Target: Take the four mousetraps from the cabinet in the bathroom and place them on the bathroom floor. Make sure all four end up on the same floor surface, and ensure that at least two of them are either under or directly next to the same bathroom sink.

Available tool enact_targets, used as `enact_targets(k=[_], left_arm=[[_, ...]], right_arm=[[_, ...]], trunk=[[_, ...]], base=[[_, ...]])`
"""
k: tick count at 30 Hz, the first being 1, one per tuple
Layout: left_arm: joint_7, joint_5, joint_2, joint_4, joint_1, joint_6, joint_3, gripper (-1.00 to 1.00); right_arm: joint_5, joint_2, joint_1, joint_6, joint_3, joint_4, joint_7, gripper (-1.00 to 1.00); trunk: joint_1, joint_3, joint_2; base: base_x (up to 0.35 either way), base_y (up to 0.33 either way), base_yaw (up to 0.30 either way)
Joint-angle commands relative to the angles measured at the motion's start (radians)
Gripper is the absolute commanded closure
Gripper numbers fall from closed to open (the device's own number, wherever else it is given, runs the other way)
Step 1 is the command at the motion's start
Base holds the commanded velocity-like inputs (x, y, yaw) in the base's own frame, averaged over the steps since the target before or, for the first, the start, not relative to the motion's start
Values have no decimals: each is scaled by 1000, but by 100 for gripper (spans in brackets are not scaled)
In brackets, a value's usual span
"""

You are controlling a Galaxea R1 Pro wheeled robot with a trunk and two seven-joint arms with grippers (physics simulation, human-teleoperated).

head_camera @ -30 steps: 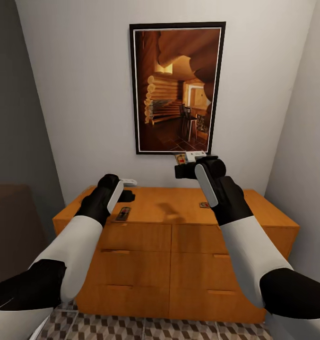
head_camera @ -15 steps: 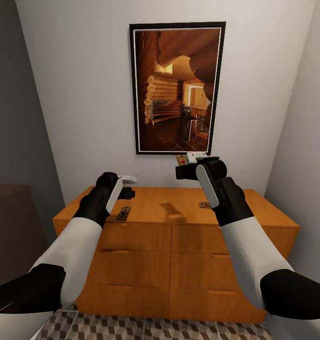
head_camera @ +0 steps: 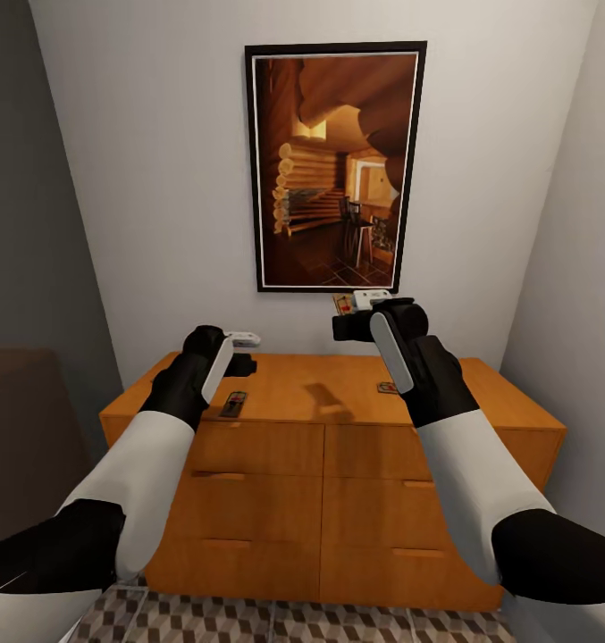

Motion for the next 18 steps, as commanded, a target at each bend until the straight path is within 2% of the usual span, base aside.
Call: enact_targets(k=[1, 8, 14, 18], left_arm=[[8, 8, 0, -2, -1, 3, -2, -100], [8, 9, 0, -4, -1, 3, -1, -100], [8, 10, 0, 3, -1, 3, -3, -100], [7, 11, 1, 38, -2, 3, -4, -100]], right_arm=[[-12, 0, -1, 3, 1, -1, -10, 100], [-12, 1, -1, 3, 1, 0, -10, 100], [-12, 1, -1, 3, 1, 0, -11, 100], [-12, 1, -1, 3, 1, 1, -13, 100]], trunk=[[0, -1, -1], [0, -1, -1], [0, -1, -1], [0, -1, -1]], base=[[-29, 0, 0], [-144, 0, 0], [-29, 0, 0], [-4, 0, 0]])
